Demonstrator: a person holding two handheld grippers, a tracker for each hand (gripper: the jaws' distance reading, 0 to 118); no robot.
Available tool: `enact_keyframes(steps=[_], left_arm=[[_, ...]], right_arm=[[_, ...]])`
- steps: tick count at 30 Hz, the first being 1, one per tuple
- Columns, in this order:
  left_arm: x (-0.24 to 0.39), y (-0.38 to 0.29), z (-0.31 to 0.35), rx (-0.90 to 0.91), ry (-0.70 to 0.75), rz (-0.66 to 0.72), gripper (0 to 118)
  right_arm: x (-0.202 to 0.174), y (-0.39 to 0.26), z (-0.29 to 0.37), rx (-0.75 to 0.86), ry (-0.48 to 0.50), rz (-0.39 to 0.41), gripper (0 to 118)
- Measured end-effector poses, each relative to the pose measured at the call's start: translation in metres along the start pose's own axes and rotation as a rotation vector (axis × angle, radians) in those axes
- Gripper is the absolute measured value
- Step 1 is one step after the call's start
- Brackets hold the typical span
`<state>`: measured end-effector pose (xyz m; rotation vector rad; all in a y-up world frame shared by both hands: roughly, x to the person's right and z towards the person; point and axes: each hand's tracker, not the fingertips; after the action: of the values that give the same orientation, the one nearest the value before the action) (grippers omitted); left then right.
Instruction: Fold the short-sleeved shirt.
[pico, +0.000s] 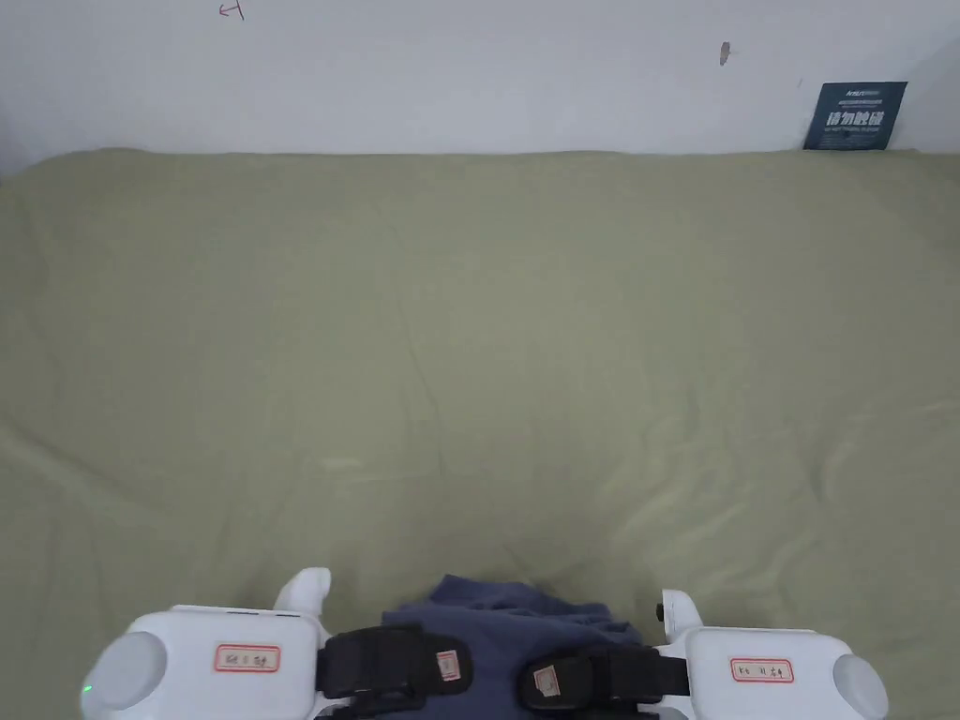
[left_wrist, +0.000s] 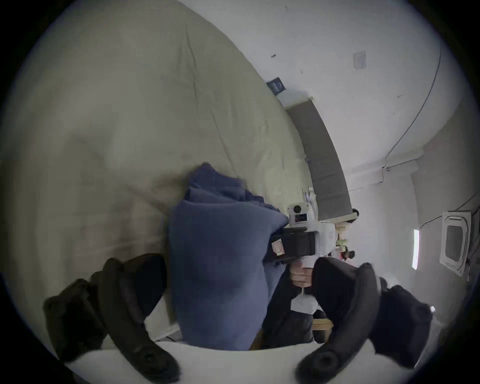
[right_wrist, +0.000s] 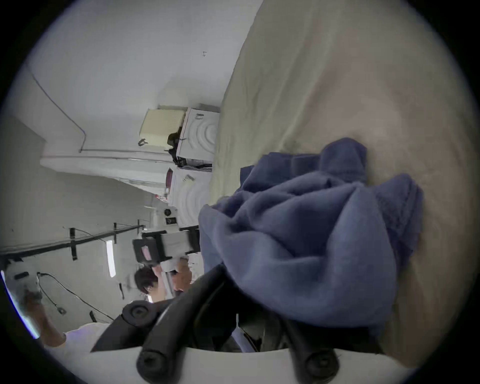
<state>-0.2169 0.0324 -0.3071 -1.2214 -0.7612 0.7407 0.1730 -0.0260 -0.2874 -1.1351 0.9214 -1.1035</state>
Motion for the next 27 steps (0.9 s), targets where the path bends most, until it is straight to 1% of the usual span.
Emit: enact_keyframes(steps=[1, 2, 3, 4, 5, 6, 8, 9, 11, 13, 14, 16, 18, 20, 21, 22, 23, 25, 27], left_arm=[[-0.003, -0.003, -0.011, -0.006, -0.043, 0.042, 91], [-0.005, -0.002, -0.015, 0.022, 0.009, 0.032, 75], [-0.006, -0.001, -0.011, 0.047, 0.077, 0.009, 47], [-0.012, 0.001, -0.009, 0.05, 0.049, 0.01, 41], [-0.011, -0.002, -0.008, 0.032, -0.005, 0.059, 41], [-0.008, -0.004, -0.004, 0.037, 0.011, 0.053, 41], [0.001, -0.005, 0.004, 0.043, 0.058, -0.009, 41], [0.007, -0.002, 0.01, 0.04, 0.064, -0.008, 40], [0.007, 0.003, 0.031, 0.045, 0.053, -0.016, 40], [0.001, 0.012, 0.061, 0.065, 0.047, 0.014, 40], [-0.001, 0.018, 0.08, 0.071, 0.062, 0.005, 40], [-0.007, 0.028, 0.125, 0.097, 0.167, -0.023, 40], [-0.014, 0.039, 0.169, 0.111, 0.217, -0.004, 40], [-0.032, 0.051, 0.212, 0.128, 0.288, 0.014, 40], [-0.041, 0.058, 0.235, 0.129, 0.349, 0.021, 40], [-0.064, 0.076, 0.256, 0.146, 0.394, 0.029, 40], [-0.067, 0.077, 0.26, 0.16, 0.419, 0.047, 40], [-0.09, 0.1, 0.307, 0.177, 0.439, 0.065, 40], [-0.111, 0.115, 0.334, 0.196, 0.431, 0.108, 40]], right_arm=[[-0.001, 0.0, 0.0, -0.001, -0.003, 0.0, 0], [-0.001, 0.0, 0.0, -0.001, -0.002, -0.004, 0], [-0.001, 0.0, 0.0, -0.001, -0.001, -0.012, 0], [-0.008, -0.003, -0.002, -0.002, -0.003, -0.012, 0], [-0.012, -0.003, -0.003, -0.003, -0.012, -0.01, 0], [-0.018, -0.005, -0.004, -0.009, -0.029, 0.003, 0], [-0.03, -0.004, -0.005, -0.021, -0.074, 0.086, 0], [-0.039, -0.005, -0.006, -0.028, -0.095, 0.123, 0], [-0.055, -0.008, -0.009, -0.035, -0.076, 0.159, 0], [-0.07, -0.007, -0.009, -0.013, -0.077, 0.214, 0], [-0.076, -0.006, -0.01, -0.007, -0.07, 0.231, 0], [-0.084, -0.002, -0.008, 0.007, -0.046, 0.24, 0], [-0.091, 0.002, -0.005, 0.05, -0.032, 0.253, 0], [-0.099, 0.008, -0.002, 0.087, -0.04, 0.262, 0], [-0.103, 0.012, 0.0, 0.111, -0.05, 0.276, 0], [-0.105, 0.015, 0.002, 0.118, -0.055, 0.281, 0], [-0.107, 0.018, 0.004, 0.128, -0.063, 0.286, 0], [-0.114, 0.024, 0.01, 0.156, -0.085, 0.301, 0], [-0.116, 0.03, 0.016, 0.176, -0.125, 0.324, 0]])
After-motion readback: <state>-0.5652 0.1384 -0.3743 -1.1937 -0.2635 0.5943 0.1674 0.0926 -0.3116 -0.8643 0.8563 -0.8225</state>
